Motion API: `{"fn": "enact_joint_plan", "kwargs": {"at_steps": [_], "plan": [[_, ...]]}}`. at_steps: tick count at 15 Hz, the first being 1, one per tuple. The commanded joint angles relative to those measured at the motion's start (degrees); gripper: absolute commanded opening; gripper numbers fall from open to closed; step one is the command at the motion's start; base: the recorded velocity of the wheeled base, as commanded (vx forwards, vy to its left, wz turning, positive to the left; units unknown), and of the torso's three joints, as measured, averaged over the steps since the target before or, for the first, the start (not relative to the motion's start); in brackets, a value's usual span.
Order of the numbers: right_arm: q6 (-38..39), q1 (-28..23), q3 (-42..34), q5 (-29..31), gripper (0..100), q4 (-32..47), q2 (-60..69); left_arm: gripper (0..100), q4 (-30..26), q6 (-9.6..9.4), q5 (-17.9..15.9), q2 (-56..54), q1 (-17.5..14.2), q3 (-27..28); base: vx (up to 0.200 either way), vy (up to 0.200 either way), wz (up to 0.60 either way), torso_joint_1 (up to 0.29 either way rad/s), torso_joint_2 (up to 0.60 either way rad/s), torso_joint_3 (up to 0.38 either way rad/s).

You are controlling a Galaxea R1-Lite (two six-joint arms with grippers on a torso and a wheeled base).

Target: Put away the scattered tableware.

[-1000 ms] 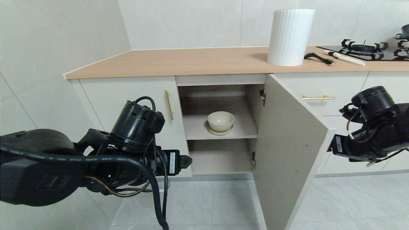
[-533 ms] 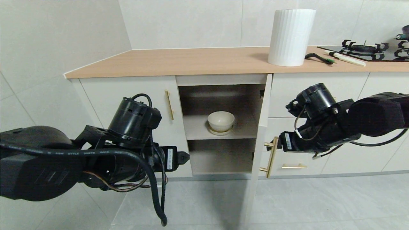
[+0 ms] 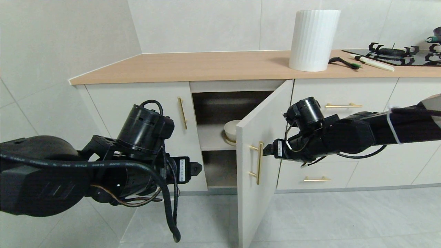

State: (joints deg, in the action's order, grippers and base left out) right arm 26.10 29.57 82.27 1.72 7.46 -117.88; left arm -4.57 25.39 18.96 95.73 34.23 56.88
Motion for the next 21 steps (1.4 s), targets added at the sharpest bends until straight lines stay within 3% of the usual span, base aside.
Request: {"fn": "enact_joint_plan", "kwargs": {"at_steps": [1,2,5,8,10,11,12,13,21], "plan": [[0.4,0.7,-0.1,0.0,100,-0.9,-2.4,100,0.0,0.01,0.0,-0.3,-0.4,0.0,0.200,0.000,0.00,-0.002,0.00,-0.002],[0.8,0.7,-0.1,0.0,100,-1.2,-2.6,100,0.0,-0.08,0.0,-0.3,-0.7,0.0,0.200,0.000,0.00,0.007,0.00,0.007],[5.3,1.5,-0.2,0.4,100,-8.1,-4.5,100,-0.1,-0.52,0.4,-1.3,-5.9,1.8,0.200,0.000,0.00,-0.002,0.00,0.005],[8.6,1.6,0.2,1.5,100,-12.9,-6.4,100,-0.1,-2.45,0.8,-4.2,-10.0,2.7,0.200,0.000,0.00,0.012,0.00,-0.001],[11.4,1.6,1.6,5.5,100,-20.8,-10.3,100,-0.1,-4.56,2.6,-7.5,-12.4,3.5,0.000,0.000,0.00,0.000,0.00,0.000],[11.7,1.7,1.7,5.8,100,-21.4,-10.6,100,-0.1,-4.74,2.6,-7.8,-12.6,3.5,0.000,0.000,0.00,0.000,0.00,0.000],[15.2,2.2,5.1,12.3,100,-26.1,-14.0,100,-0.1,-5.27,2.6,-10.0,-13.0,3.5,0.000,0.000,0.00,0.000,0.00,0.000],[15.6,2.2,6.8,14.6,100,-26.3,-15.3,100,-0.1,-5.27,2.6,-10.5,-13.0,3.5,0.000,0.000,0.00,0.000,0.00,0.000],[19.4,-0.1,14.5,20.6,100,-26.4,-20.4,100,-0.2,-5.18,2.5,-9.6,-12.7,3.1,0.000,0.000,0.00,0.000,0.00,0.000]]}}
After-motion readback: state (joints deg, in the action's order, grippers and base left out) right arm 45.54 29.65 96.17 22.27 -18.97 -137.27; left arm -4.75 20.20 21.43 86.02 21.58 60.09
